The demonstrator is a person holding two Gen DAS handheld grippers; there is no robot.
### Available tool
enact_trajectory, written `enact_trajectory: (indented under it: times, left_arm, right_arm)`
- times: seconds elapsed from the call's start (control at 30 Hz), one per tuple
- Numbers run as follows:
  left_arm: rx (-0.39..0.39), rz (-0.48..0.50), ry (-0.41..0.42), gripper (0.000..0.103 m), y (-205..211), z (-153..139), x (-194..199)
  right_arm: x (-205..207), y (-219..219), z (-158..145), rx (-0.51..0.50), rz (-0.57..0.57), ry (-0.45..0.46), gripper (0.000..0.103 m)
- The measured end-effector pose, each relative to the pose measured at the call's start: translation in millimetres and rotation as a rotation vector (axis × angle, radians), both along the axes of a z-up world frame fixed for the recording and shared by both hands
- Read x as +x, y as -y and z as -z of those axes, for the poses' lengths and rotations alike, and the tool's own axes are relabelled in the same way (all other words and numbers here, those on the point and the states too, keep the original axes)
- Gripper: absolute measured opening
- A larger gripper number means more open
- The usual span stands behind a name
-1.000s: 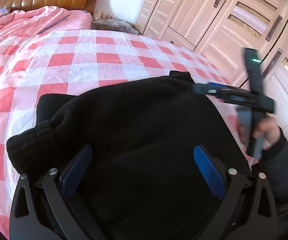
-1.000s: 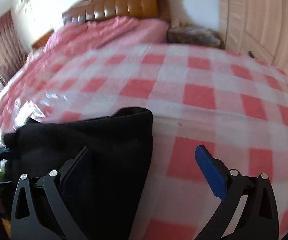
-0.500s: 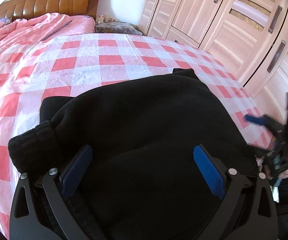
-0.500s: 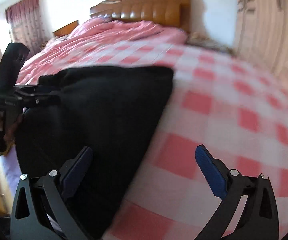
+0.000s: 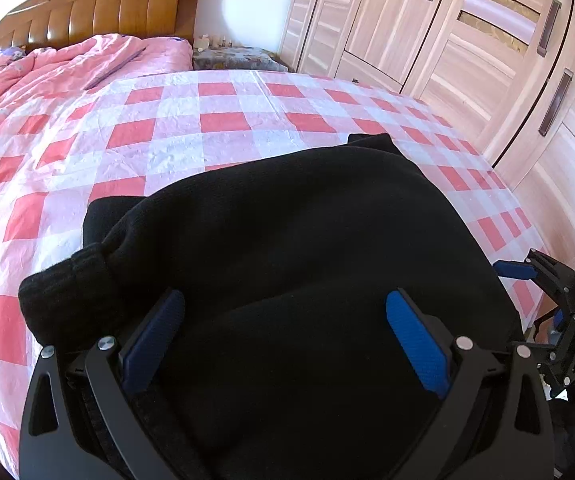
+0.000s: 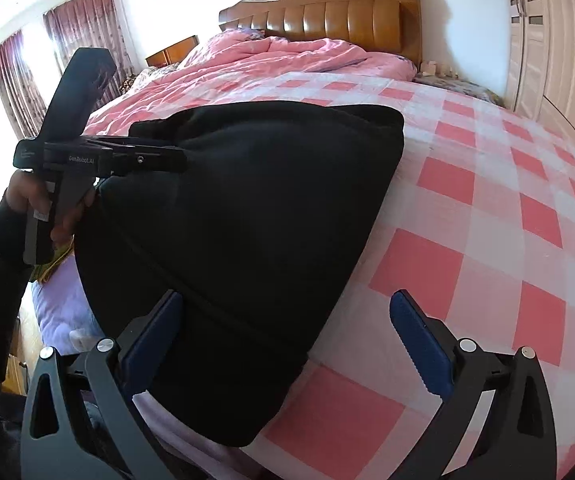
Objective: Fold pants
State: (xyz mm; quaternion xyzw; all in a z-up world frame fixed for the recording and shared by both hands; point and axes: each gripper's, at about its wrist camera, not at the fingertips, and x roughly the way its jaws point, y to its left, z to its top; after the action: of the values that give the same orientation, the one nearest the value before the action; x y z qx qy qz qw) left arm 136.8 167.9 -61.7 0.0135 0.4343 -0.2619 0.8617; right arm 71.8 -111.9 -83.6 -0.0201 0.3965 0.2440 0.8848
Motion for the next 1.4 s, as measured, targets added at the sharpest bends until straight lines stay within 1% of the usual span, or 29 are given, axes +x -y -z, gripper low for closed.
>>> enact_trajectory:
  times: [0.17,0.2,0.23,0.27,0.3,0.37,0.43,0.47,0.5,0.53,0.6,0.67,0.7,0.73,0.8,0.87,0.97,1.03,1.1,1.17,1.2,1.3,1.4]
  left_arm:
    - [0.019,-0.002,0.004,0.101,3,-1,0]
    - [0.025,-0.012,0.008,0.101,3,-1,-1]
    - [0.05,-0.043,0.023,0.101,4,-3,-4]
    - [0.102,-0.096,0.05,0.101,5,-6,-9]
    - [0.141,-0.135,0.08,0.101,6,-10,-17]
    - [0.21,-0.254,0.212,0.101,7,-25,-46]
    - [0.293,-0.402,0.362,0.101,4,-43,-81]
    - [0.284,-0.421,0.402,0.101,1,-51,-95]
    - [0.258,-0.439,0.438,0.101,-3,-61,-111]
    - [0.238,-0.46,0.458,0.101,-6,-68,-121]
    - [0.196,-0.544,0.485,0.101,-15,-90,-149]
    - [0.147,-0.565,0.53,0.101,-18,-106,-174]
    - [0.169,-0.588,0.53,0.101,-16,-111,-182]
    - [0.221,-0.602,0.516,0.101,-9,-113,-187]
    - [0.258,-0.594,0.51,0.101,1,-107,-196]
    - [0.285,-0.616,0.48,0.101,9,-100,-204]
    - [0.338,-0.566,0.439,0.101,26,-81,-213]
    - [0.331,-0.552,0.373,0.101,30,-66,-212]
    - [0.295,-0.54,0.304,0.101,30,-50,-209]
    - [0.284,-0.524,0.262,0.101,31,-40,-204]
    - [0.291,-0.525,0.243,0.101,32,-36,-202]
    - [0.326,-0.54,0.216,0.101,35,-25,-198]
    - [0.303,-0.522,0.206,0.101,37,-20,-199]
  right_arm:
    - [-3,3,2,0.011,0.0,-0.008,0.098]
    - [-4,7,1,0.008,0.018,-0.019,0.098]
    - [-5,8,-1,-0.003,0.035,-0.022,0.098]
    - [-9,10,-5,-0.021,0.058,-0.016,0.098]
    - [-14,12,-10,-0.045,0.079,0.004,0.098]
    - [-30,16,-21,-0.106,0.128,0.059,0.098]
    - [-46,21,-30,-0.095,0.135,0.091,0.098]
    - [-51,23,-34,-0.077,0.138,0.101,0.098]
    - [-58,24,-39,-0.052,0.138,0.115,0.098]
    - [-63,25,-43,-0.035,0.136,0.126,0.098]
    - [-75,23,-52,-0.004,0.132,0.151,0.098]
    - [-85,18,-61,0.021,0.119,0.183,0.099]
    - [-91,14,-64,0.028,0.104,0.202,0.099]
    - [-95,12,-65,0.031,0.088,0.21,0.099]
    - [-95,4,-63,0.004,0.058,0.204,0.099]
    - [-99,-3,-60,-0.021,0.04,0.192,0.099]
    - [-104,-6,-52,-0.032,0.019,0.169,0.099]
    - [-105,-5,-46,-0.042,0.026,0.15,0.099]
    - [-106,-4,-39,-0.052,0.045,0.135,0.099]
    - [-105,-1,-35,-0.059,0.068,0.129,0.099]
    - [-104,1,-34,-0.059,0.084,0.128,0.099]
    - [-102,7,-33,-0.046,0.129,0.125,0.099]
    - [-101,8,-32,-0.048,0.138,0.127,0.099]
